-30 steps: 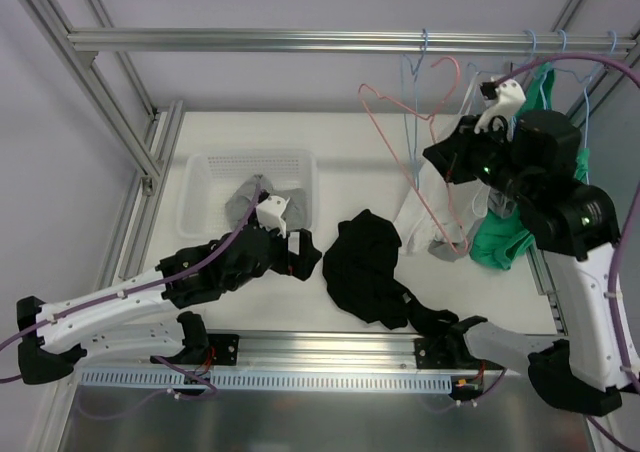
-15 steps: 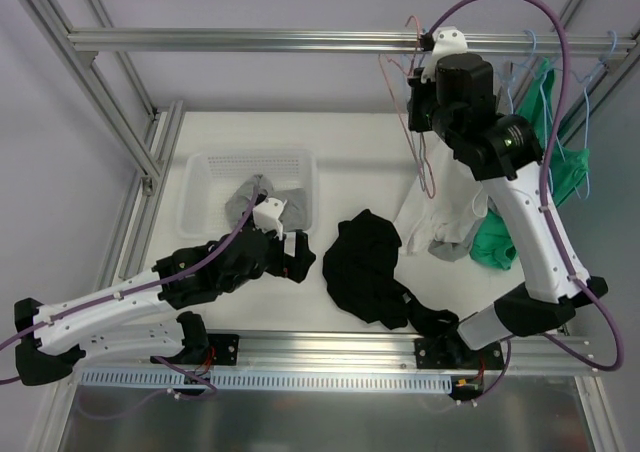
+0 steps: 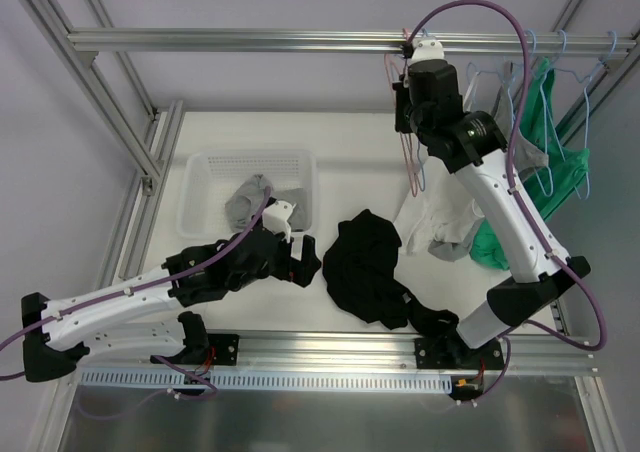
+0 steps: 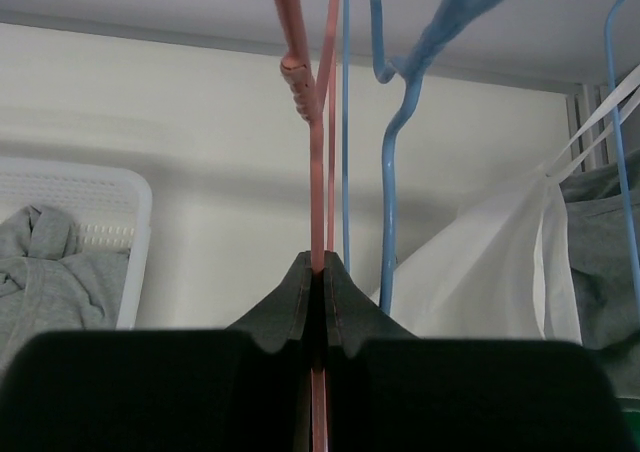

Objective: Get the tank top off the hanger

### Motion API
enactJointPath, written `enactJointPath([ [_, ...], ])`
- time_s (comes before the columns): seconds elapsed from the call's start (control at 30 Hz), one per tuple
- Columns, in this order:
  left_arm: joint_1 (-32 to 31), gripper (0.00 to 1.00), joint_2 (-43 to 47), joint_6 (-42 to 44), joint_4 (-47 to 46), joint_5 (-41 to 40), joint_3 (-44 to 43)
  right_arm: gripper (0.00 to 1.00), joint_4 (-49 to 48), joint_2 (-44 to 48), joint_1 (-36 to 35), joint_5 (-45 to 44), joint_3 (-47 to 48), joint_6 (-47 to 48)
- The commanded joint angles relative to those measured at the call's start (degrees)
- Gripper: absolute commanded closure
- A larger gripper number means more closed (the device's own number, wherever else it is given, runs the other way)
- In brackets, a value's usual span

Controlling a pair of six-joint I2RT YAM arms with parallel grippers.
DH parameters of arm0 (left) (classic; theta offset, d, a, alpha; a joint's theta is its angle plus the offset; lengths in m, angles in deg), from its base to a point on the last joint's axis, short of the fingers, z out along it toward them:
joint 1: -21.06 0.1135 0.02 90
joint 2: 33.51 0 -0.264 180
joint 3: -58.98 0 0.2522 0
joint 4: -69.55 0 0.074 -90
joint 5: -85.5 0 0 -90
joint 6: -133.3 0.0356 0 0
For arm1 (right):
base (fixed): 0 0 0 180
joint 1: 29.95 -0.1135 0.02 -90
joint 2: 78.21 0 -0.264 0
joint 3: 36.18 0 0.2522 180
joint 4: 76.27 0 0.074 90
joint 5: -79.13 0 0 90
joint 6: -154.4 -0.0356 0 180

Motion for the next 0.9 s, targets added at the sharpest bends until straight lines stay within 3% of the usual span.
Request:
enactJointPath([
  [0.0, -0.47, 0.01, -1.07, -1.2, 0.95, 2.05, -1.14, 1.0, -3.79, 3.59, 0.56, -0.48, -4.55, -2.27],
  [0.07, -0.47, 0.01, -2.39, -0.85, 0.95, 3.37, -1.67, 0.99, -3.88, 4.55, 0.57, 0.84, -5.36, -2.89],
  [0.1, -0.47, 0.01, -3.09, -0.67, 0.95, 3.89, -2.37, 0.78, -3.88, 5.08, 0.57, 1.63, -5.62, -2.97],
  [0.17, -0.65, 0.01, -5.11, 0.29, 0.42, 5.13, -3.08, 0.51, -3.88, 7.62, 0.57, 4.08, -6.59, -3.68],
  [0.27, -1.35, 0.01, -8.62, 2.83, -1.24, 7.14, -4.48, 0.41, -3.8, 11.23, 0.57, 9.78, -8.52, -4.38],
  [0.3, -1.52, 0.01, -9.59, 3.36, -1.77, 7.85, -5.53, 0.23, -3.88, 14.11, 0.48, 11.64, -9.31, -4.21],
  [0.37, -2.4, 0.01, -14.15, 5.21, -2.3, 8.82, -7.2, 0.03, -3.36, 17.55, 0.48, 15.86, -12.9, -4.21],
  [0.57, -3.46, 0.01, -28.04, 8.2, -3.7, 6.63, -13.88, 0.01, -2.57, 35.82, 0.57, 19.21, -26.86, -4.38],
  [0.7, -3.46, 0.01, -38.93, 10.92, -6.08, 5.92, -20.72, 0.01, -2.04, 49.36, 0.57, 15.36, -34.78, -4.12],
  [0.87, -3.28, 0.01, -52.22, 9.44, -6.34, 4.96, -28.65, 0.01, 2.95, 58.25, 0.57, 14.03, -35.16, -2.98],
])
